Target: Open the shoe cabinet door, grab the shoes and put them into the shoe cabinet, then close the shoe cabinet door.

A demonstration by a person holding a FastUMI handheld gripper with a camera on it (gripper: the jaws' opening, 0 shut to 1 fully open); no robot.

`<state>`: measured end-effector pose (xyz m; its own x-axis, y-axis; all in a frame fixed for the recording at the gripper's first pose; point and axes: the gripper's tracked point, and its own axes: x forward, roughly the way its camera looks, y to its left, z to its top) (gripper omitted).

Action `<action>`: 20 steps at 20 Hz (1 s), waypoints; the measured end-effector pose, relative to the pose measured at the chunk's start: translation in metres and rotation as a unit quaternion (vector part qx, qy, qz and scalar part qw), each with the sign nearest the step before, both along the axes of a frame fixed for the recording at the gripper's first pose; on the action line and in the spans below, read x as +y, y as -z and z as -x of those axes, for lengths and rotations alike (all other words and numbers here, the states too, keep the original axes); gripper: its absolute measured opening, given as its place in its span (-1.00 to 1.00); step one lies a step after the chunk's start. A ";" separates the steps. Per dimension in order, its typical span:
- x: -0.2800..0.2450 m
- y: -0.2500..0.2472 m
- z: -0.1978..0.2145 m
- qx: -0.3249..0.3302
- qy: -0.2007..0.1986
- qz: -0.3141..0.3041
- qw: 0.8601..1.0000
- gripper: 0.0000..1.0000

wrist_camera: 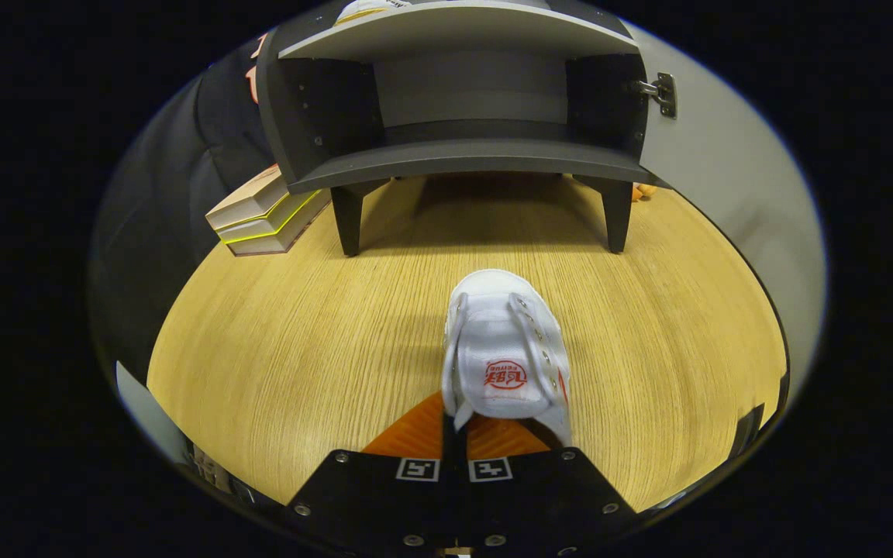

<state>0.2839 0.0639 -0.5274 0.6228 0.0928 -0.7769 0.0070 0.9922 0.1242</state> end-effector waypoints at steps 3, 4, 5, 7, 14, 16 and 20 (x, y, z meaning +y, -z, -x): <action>-0.010 -0.016 -0.007 -0.008 0.032 -0.018 0.999 -1.00; -0.010 -0.022 -0.009 -0.010 0.040 -0.029 0.999 -1.00; -0.011 -0.029 -0.012 -0.012 0.052 -0.040 0.998 -1.00; -0.011 -0.046 -0.012 -0.019 0.060 -0.048 0.997 -1.00; -0.008 -0.144 -0.010 -0.075 0.078 -0.060 0.992 -1.00; -0.005 -0.181 -0.017 -0.100 0.085 -0.061 0.989 -1.00; -0.005 -0.245 -0.031 -0.149 0.101 -0.057 0.982 -1.00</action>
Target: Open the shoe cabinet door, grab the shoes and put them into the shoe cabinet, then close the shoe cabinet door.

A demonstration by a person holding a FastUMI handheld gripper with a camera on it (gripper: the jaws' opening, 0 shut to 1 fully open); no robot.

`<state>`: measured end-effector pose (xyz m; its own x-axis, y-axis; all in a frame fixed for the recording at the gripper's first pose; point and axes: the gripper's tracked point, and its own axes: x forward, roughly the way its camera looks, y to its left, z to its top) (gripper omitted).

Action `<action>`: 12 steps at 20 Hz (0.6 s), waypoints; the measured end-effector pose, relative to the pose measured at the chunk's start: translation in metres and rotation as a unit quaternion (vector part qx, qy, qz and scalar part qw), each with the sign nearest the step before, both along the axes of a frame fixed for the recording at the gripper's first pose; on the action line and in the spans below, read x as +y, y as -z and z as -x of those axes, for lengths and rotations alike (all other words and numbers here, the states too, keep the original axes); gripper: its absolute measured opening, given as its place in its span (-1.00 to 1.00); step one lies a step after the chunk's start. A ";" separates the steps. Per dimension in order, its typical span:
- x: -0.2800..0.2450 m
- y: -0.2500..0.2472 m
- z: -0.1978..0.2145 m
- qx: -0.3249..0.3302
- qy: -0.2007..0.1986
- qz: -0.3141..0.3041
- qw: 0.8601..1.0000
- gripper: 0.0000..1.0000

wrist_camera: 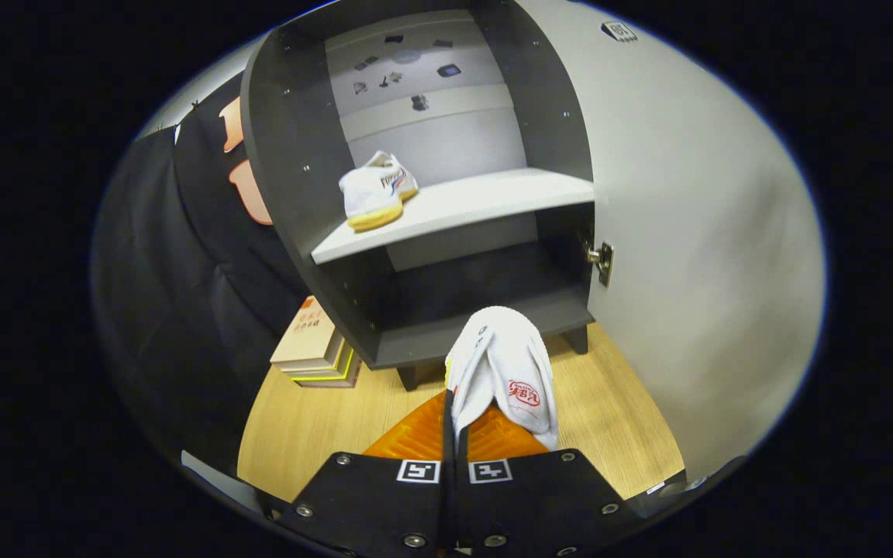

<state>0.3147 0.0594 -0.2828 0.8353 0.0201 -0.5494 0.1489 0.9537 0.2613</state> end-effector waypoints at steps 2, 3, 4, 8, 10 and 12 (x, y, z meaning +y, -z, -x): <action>-0.001 -0.032 -0.003 -0.021 0.012 0.001 1.000 -1.00; -0.001 -0.048 -0.005 -0.029 0.016 0.003 0.999 -1.00; -0.002 -0.060 -0.003 -0.037 0.020 0.007 0.999 -1.00; 0.001 -0.098 -0.007 -0.050 0.013 0.030 0.998 -1.00; -0.002 -0.115 -0.021 -0.057 0.008 0.028 0.998 -1.00; -0.012 -0.124 -0.050 -0.059 0.006 0.024 0.998 -1.00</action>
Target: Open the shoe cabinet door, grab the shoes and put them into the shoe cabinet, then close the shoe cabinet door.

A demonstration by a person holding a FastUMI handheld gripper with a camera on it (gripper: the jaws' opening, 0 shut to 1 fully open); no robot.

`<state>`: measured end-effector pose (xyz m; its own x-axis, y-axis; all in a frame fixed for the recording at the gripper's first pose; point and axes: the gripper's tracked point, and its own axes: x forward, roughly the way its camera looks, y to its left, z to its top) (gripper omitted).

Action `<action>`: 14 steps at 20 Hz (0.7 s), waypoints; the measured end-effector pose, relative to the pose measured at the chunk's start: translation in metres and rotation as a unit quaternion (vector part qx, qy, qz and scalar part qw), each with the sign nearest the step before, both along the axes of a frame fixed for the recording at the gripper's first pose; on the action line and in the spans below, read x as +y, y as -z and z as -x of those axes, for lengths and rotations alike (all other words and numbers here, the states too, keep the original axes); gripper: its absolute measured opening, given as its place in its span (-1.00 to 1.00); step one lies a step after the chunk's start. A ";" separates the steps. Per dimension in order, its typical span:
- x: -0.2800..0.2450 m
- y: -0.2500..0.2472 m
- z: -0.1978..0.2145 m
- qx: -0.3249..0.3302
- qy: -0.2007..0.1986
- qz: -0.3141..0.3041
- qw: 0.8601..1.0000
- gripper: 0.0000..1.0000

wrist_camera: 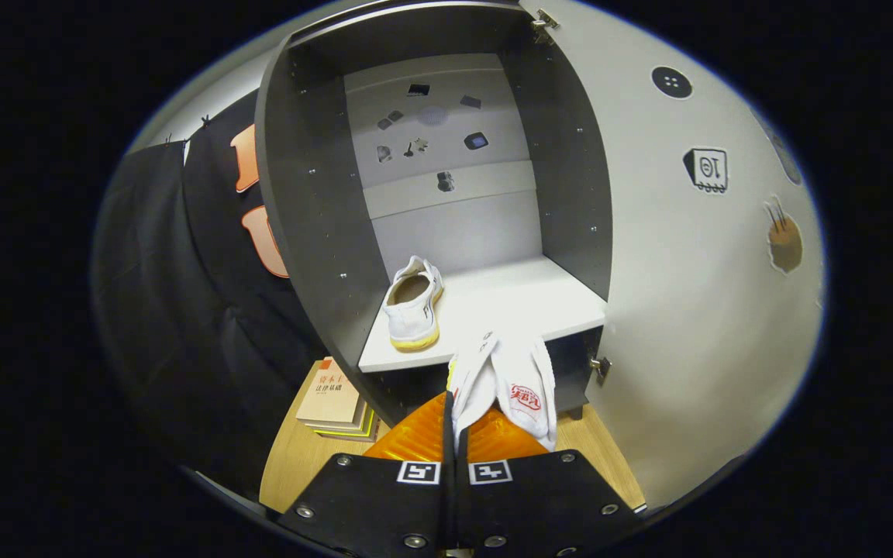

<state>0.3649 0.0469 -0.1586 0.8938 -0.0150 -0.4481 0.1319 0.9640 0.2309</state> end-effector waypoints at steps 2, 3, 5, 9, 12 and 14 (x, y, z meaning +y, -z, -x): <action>-0.004 0.004 -0.031 0.001 -0.003 -0.008 1.000 -1.00; -0.007 0.003 -0.044 -0.001 -0.006 -0.013 1.000 -1.00; -0.014 0.006 -0.070 0.000 -0.010 -0.015 1.000 -1.00; -0.029 0.013 -0.118 0.007 -0.018 -0.023 1.000 -1.00; -0.039 0.019 -0.150 0.012 -0.026 -0.035 0.999 -1.00; -0.045 0.021 -0.167 0.010 -0.032 -0.035 0.999 -1.00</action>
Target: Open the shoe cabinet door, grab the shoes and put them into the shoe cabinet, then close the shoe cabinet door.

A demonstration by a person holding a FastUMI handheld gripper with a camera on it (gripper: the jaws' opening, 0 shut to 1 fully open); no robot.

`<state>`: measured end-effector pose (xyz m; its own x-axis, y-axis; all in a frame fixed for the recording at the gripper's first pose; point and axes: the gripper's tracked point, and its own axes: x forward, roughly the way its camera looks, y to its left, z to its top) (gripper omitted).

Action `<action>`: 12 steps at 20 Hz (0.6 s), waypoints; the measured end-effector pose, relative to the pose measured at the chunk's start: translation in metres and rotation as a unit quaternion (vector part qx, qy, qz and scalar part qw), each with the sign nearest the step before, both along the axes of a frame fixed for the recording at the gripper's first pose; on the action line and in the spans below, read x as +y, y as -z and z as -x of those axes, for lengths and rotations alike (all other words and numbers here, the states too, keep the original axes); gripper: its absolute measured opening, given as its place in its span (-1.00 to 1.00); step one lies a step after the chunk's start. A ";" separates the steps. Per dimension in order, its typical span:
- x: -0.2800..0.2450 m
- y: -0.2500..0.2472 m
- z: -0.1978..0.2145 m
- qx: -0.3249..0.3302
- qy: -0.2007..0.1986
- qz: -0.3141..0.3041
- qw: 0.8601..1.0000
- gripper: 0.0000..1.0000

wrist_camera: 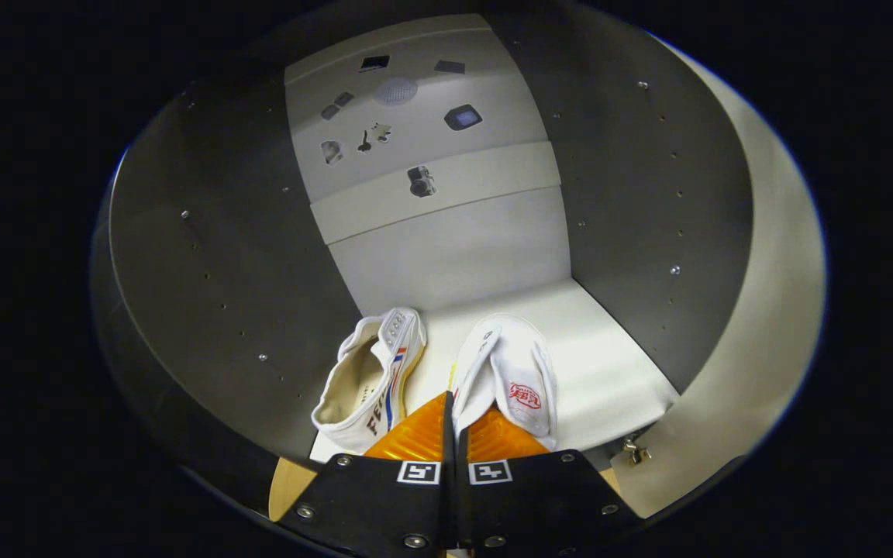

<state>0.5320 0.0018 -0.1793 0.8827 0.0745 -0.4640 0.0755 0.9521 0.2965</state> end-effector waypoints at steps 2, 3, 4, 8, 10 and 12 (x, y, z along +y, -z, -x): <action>-0.003 0.002 -0.016 0.000 -0.011 -0.002 1.000 -1.00; -0.003 0.003 -0.024 0.001 -0.017 -0.003 1.000 -1.00; -0.003 0.005 -0.034 0.000 -0.022 -0.005 1.000 -1.00; -0.004 0.011 -0.066 0.000 -0.037 -0.019 0.999 -1.00; -0.002 0.014 -0.079 0.000 -0.046 -0.027 0.999 -1.00; -0.003 0.018 -0.091 -0.005 -0.056 -0.008 0.998 -1.00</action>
